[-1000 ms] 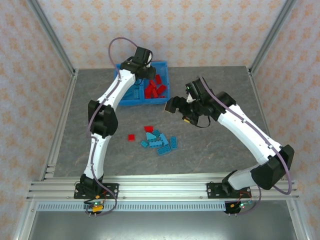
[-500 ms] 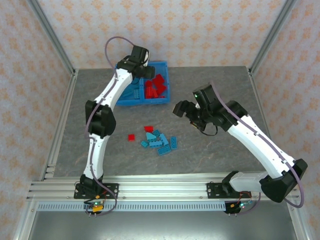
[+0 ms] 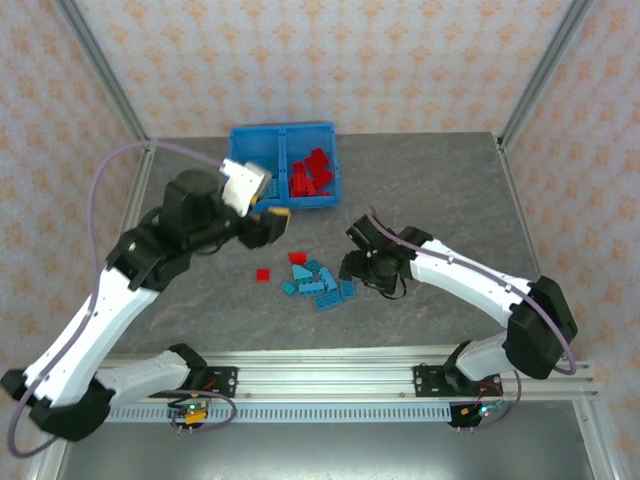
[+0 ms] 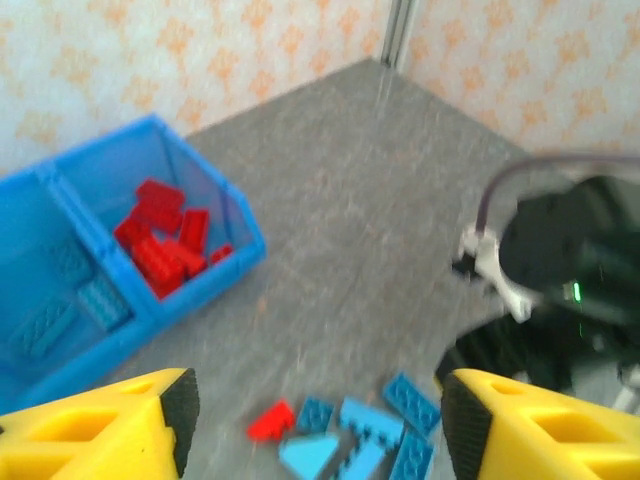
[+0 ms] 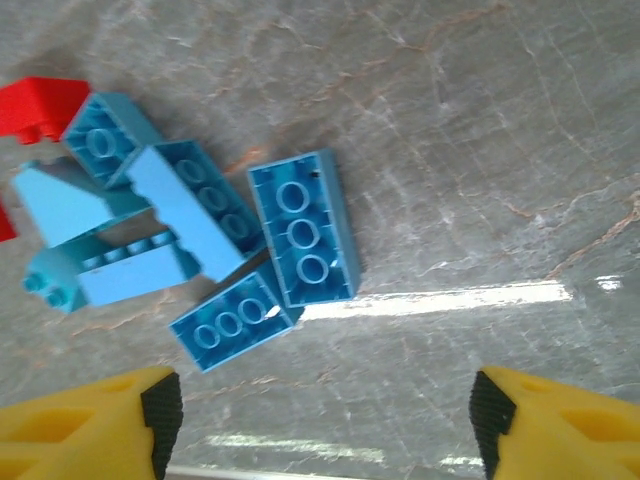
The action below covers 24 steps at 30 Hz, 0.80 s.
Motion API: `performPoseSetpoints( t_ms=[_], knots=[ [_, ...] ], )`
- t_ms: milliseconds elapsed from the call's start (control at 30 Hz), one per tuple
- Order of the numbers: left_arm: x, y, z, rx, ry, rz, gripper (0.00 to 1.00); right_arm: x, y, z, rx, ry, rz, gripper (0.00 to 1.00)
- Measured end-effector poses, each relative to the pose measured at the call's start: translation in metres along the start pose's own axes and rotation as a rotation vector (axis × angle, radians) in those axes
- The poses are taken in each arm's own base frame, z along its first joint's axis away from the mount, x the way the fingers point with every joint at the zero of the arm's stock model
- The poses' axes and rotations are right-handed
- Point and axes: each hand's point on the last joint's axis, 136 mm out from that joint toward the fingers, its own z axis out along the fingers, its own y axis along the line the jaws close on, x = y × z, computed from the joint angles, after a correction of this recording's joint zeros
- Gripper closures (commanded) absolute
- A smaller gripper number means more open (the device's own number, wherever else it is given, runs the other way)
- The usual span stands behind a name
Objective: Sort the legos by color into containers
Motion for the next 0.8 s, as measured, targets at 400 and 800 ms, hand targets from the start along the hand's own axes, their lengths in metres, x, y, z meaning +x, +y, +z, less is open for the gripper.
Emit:
performPoseSetpoints(
  t_ms=[400, 800],
  knots=[
    [0.136, -0.033, -0.08, 0.186, 0.076, 0.215, 0.0, -0.006, 0.009, 0.056, 0.068, 0.06, -0.052, 0.37],
    [0.156, -0.037, -0.062, 0.236, 0.16, 0.252, 0.0, -0.012, 0.02, 0.08, 0.09, 0.092, -0.065, 0.52]
  ],
)
